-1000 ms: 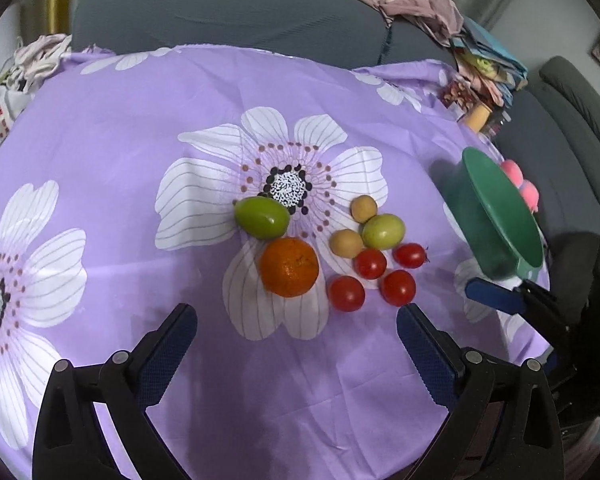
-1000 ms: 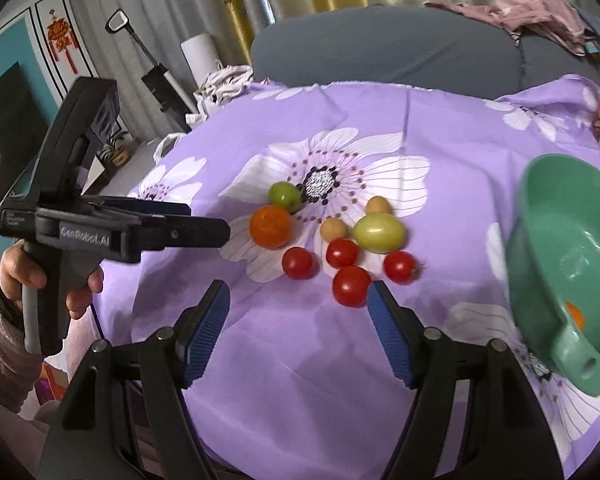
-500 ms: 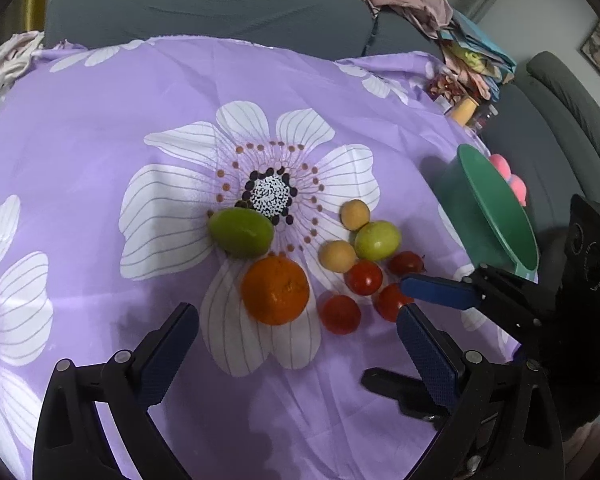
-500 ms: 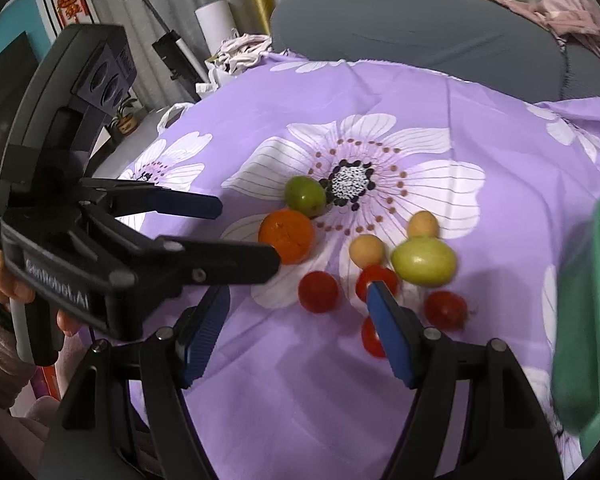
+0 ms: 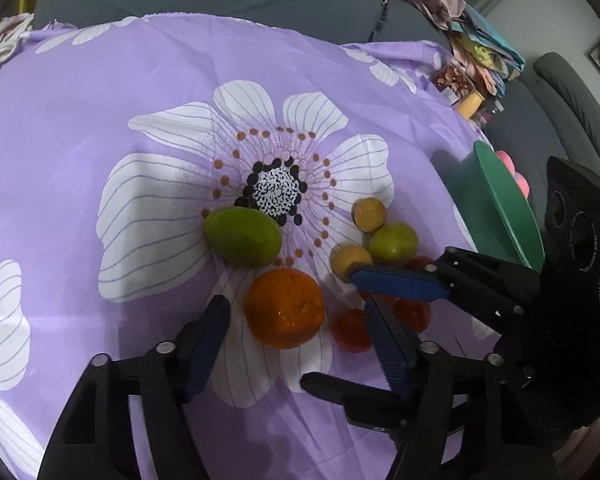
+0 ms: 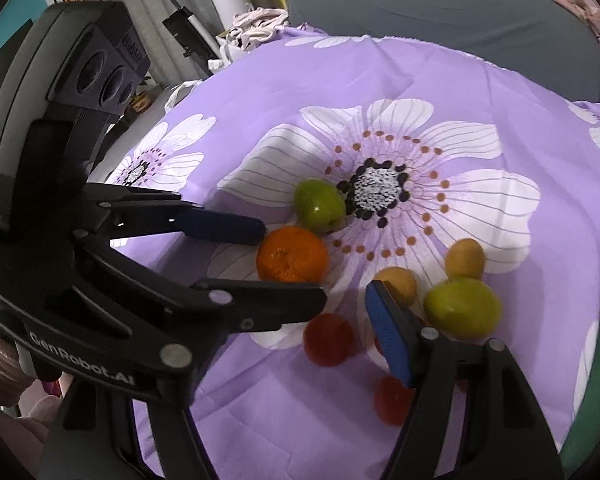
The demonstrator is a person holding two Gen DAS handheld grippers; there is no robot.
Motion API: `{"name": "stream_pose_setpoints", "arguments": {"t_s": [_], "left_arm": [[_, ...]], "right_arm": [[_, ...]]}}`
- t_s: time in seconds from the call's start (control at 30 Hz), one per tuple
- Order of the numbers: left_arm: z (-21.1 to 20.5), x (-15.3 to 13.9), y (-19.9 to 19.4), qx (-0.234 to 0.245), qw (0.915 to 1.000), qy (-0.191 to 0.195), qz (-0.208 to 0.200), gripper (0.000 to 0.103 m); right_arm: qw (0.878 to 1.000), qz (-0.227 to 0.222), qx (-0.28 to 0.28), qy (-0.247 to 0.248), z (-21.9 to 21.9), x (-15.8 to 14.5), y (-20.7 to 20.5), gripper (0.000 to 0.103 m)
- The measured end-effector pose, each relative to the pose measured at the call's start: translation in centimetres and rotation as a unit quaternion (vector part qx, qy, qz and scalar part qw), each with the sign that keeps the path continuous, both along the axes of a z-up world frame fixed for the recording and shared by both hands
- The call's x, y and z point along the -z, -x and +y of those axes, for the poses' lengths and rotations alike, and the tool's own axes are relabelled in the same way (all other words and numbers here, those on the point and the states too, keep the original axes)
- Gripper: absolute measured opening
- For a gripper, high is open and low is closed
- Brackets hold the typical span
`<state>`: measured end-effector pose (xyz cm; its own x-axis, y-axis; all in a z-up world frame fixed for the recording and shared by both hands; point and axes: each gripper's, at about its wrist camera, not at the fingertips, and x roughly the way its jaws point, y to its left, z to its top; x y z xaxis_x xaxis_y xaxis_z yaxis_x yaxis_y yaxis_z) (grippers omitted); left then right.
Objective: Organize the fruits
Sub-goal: 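Move the left gripper to the second orange and close on it, then carry the second orange into the green bowl and open the left gripper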
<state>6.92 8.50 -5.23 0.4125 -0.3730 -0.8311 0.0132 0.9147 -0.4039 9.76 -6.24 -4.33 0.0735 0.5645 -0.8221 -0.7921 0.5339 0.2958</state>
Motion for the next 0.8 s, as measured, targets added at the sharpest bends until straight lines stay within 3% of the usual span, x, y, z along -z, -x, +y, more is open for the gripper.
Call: {"name": "stream_pose_setpoints", "arguments": {"t_s": [0.17, 0.33, 0.4, 0.8], "left_arm": [[0.3, 0.4, -0.2, 0.0, 0.9999, 0.013, 0.008, 0.053], [0.6, 0.4, -0.3, 0.0, 0.9999, 0.012, 0.012, 0.047], [0.8, 0.4, -0.3, -0.002, 0.9999, 0.013, 0.011, 0.043], [-0.3, -1.5, 0.7, 0.011, 0.9998, 0.014, -0.01, 0.043]], "right_arm": [[1.0, 0.014, -0.017, 0.01, 1.1, 0.8, -0.4, 0.055], [0.999, 0.013, -0.029, 0.024, 2.0, 1.5, -0.4, 0.044], [0.999, 0.01, -0.026, 0.017, 1.9, 1.5, -0.6, 0.043], [1.0, -0.009, -0.009, 0.001, 0.4, -0.2, 0.5, 0.042]]}}
